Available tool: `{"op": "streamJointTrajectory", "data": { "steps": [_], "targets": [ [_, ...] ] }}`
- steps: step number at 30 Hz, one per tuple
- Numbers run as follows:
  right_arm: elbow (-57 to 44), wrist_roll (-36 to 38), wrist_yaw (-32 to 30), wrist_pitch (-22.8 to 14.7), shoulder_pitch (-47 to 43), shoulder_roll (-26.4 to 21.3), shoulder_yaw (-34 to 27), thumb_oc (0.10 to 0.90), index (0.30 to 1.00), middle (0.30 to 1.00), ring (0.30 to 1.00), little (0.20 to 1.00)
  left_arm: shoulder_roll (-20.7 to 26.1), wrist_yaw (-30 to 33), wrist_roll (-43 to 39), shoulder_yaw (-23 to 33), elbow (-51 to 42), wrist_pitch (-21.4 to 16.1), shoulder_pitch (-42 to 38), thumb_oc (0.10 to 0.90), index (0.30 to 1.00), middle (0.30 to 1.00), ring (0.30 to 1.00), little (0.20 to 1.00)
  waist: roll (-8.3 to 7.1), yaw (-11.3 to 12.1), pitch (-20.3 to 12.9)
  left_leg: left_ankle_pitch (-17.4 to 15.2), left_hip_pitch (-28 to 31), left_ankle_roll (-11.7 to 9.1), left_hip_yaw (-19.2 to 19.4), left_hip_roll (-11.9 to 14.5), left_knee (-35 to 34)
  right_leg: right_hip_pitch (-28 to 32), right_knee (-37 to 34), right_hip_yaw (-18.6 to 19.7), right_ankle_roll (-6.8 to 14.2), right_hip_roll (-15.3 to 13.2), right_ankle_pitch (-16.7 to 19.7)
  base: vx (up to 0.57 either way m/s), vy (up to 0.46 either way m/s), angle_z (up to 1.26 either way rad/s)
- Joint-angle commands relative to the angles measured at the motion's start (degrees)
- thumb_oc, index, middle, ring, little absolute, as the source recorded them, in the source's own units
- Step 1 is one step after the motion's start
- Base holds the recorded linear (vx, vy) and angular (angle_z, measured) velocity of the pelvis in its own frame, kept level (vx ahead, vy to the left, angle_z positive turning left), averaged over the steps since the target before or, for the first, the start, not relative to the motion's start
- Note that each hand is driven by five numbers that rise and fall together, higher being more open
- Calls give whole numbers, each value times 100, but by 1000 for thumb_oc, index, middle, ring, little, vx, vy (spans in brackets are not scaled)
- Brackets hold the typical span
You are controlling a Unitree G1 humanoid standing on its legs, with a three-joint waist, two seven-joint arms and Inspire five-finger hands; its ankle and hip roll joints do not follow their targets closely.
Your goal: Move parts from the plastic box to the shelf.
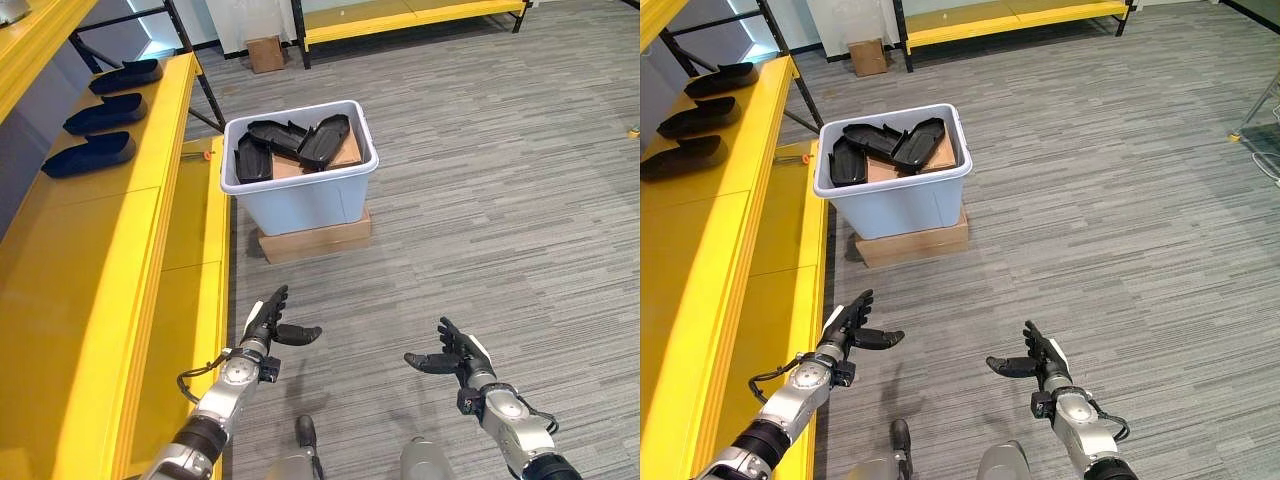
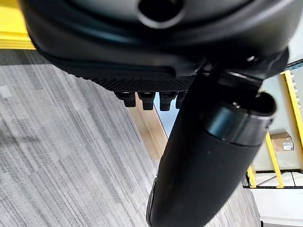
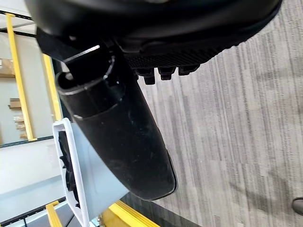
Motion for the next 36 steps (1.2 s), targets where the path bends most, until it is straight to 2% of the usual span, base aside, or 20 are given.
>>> {"op": "streamJointTrajectory", "data": {
  "steps": [1, 3, 6, 7, 8, 9, 10, 13, 14, 15, 17, 20, 22, 23, 26, 28, 30, 33, 34, 36],
  "targets": [
    [-737, -164, 30, -586, -415, -59, -260, 900, 1000, 1000, 1000, 1000, 60, -219, 87, 131, -500, -328, -481, 900, 1000, 1000, 1000, 1000, -194, 272, -200, -1286, -561, 428, -148, -289, 1223, 328, -108, -725, -425, -119, 117, 128, 132, 0],
    [-691, -65, 39, -628, -429, -77, -319, 900, 1000, 1000, 1000, 1000, 87, -353, 191, 91, -539, -252, -469, 900, 1000, 1000, 1000, 1000, -267, 336, -274, -1418, -584, 584, -96, -409, 1330, 413, 171, -786, -418, -176, 183, 184, 213, 12],
    [-679, 4, 90, -552, -390, -49, -398, 900, 1000, 1000, 1000, 1000, 71, -445, 211, 25, -487, -82, -420, 900, 1000, 1000, 1000, 1000, -401, 402, -419, -1584, -418, 928, -27, -716, 1252, 365, 1352, -805, -371, -278, 932, 207, 289, 8],
    [-682, 45, 126, -529, -359, -34, -374, 900, 1000, 1000, 1000, 1000, 72, -436, 333, -14, -478, -107, -363, 900, 1000, 1000, 1000, 1000, -367, 445, -462, -1602, -293, 1050, -41, -795, 1148, -23, 2594, -812, -399, -338, 1422, 210, 357, -9],
    [-682, 131, 133, -530, -337, -24, -351, 900, 1000, 1000, 1000, 1000, 70, -440, 187, -16, -491, -93, -307, 900, 1000, 1000, 1000, 1000, -365, 459, -427, -1665, -219, 1110, -47, -840, 1151, -374, 3193, -779, -414, -334, 1570, 202, 356, -10],
    [-642, 237, 216, -560, -303, 10, -327, 900, 1000, 1000, 1000, 1000, 56, -462, 81, 40, -564, -107, -138, 900, 1000, 1000, 1000, 1000, -325, 478, -333, -1707, -72, 1193, -2, -821, 1113, -1093, 4003, -753, -499, -204, 1685, 266, 177, -34],
    [-552, 66, 326, -673, -323, 43, -332, 900, 1000, 1000, 1000, 1000, 108, -380, 43, 109, -775, -188, 203, 900, 1000, 1000, 1000, 1000, -316, 525, -236, -1646, 157, 1209, 93, -791, 898, -1451, 3618, -1030, -585, -32, 1431, 308, 22, -39],
    [-568, 156, 438, -609, -378, 34, -437, 900, 1000, 1000, 1000, 1000, 276, -541, 117, 188, -1084, -79, 485, 900, 1000, 1000, 1000, 1000, -458, 543, -188, -1677, 433, 1178, 6, -891, 617, -1339, 1497, -1283, -503, 175, 1305, 393, -278, -47],
    [-696, 73, 481, -515, -362, 44, -494, 900, 1000, 1000, 1000, 1000, 286, -529, 158, 261, -1217, 83, 554, 900, 1000, 1000, 1000, 1000, -587, 484, -150, -1809, 712, 1102, -72, -977, 520, -1242, -537, -1209, -304, 33, 1749, 591, -474, 1],
    [-749, 58, 492, -470, -367, 70, -494, 900, 1000, 1000, 1000, 1000, 289, -476, 146, 255, -1241, 97, 553, 900, 1000, 1000, 1000, 1000, -635, 448, -157, -1862, 788, 1075, -111, -1019, 478, -1296, -1212, -1085, -160, -65, 1988, 631, -487, 22],
    [-754, -23, 400, -416, -370, 126, -491, 900, 1000, 1000, 1000, 1000, 270, -405, 65, 215, -1251, 106, 550, 900, 1000, 1000, 1000, 1000, -582, 421, -133, -2058, 1016, 1050, -175, -968, 455, -1366, -2160, -1065, 13, -184, 2262, 480, -350, 36],
    [-697, -89, 410, -400, -327, 185, -540, 900, 1000, 1000, 1000, 1000, 305, -443, 41, 235, -1404, 52, 765, 900, 1000, 1000, 1000, 1000, -596, 439, -136, -2305, 1095, 1066, -248, -931, 591, -1354, -2287, -980, 84, -283, 2280, 491, -495, 31],
    [-819, -51, 263, -339, -273, 207, -431, 900, 1000, 1000, 1000, 1000, 331, -500, 73, 285, -1499, -37, 915, 900, 1000, 1000, 1000, 1000, -706, 452, -208, -2499, 993, 997, -384, -891, 832, -1181, -2044, -756, 105, -295, 2398, 507, -753, 80],
    [-892, -22, 191, -244, -287, 215, -365, 900, 1000, 1000, 1000, 1000, 399, -446, -103, 315, -1517, -120, 999, 900, 1000, 1000, 1000, 1000, -712, 444, -198, -2543, 1054, 874, -331, -629, 910, -1258, -1530, -781, 69, -301, 2272, 340, -548, 85],
    [-945, -105, 124, -233, -313, 134, -342, 900, 1000, 1000, 1000, 1000, 416, -482, -268, 378, -1522, -156, 1024, 900, 1000, 1000, 1000, 1000, -652, 385, -161, -2483, 1162, 741, -215, -335, 878, -1359, -940, -856, -11, -244, 2002, 238, -374, 44],
    [-1040, -83, 90, -213, -303, 36, -428, 900, 1000, 1000, 1000, 1000, 362, -431, -315, 464, -1614, -127, 1043, 900, 1000, 1000, 1000, 1000, -563, 285, -89, -2371, 1210, 643, -34, -1, 882, -1584, -285, -964, -148, -169, 1602, 219, -411, 29],
    [-1084, -33, 73, -247, -327, -66, -509, 900, 1000, 1000, 1000, 1000, 317, -330, -402, 575, -1620, -105, 981, 900, 1000, 1000, 1000, 1000, -503, 181, -22, -2175, 1168, 554, 114, 246, 884, -1723, -18, -1010, -309, -78, 1367, 143, -376, 49],
    [-1124, -91, -13, -237, -329, -184, -622, 900, 1000, 1000, 1000, 1000, 202, -316, -473, 628, -1473, -197, 849, 900, 1000, 1000, 1000, 1000, -401, -3, 18, -1627, 1138, 351, 450, 594, 847, -1659, 41, -1150, -494, 10, 1169, 110, -288, 89],
    [-1136, -152, -87, -186, -292, -212, -689, 900, 1000, 1000, 1000, 1000, 140, -353, -406, 639, -1434, -211, 814, 900, 1000, 1000, 1000, 1000, -349, -87, 25, -1455, 1234, 271, 668, 718, 740, -1589, 49, -1270, -541, 18, 1090, 173, -231, 25],
    [-1169, -218, -261, -123, -96, -266, -939, 900, 1000, 1000, 1000, 1000, 22, -572, -326, 594, -1317, -240, 755, 900, 1000, 1000, 1000, 1000, -192, -370, -30, -819, 1493, -30, 1393, 1068, 389, -1391, 10, -1648, -628, 26, 888, 157, -209, 15]
  ]
}}
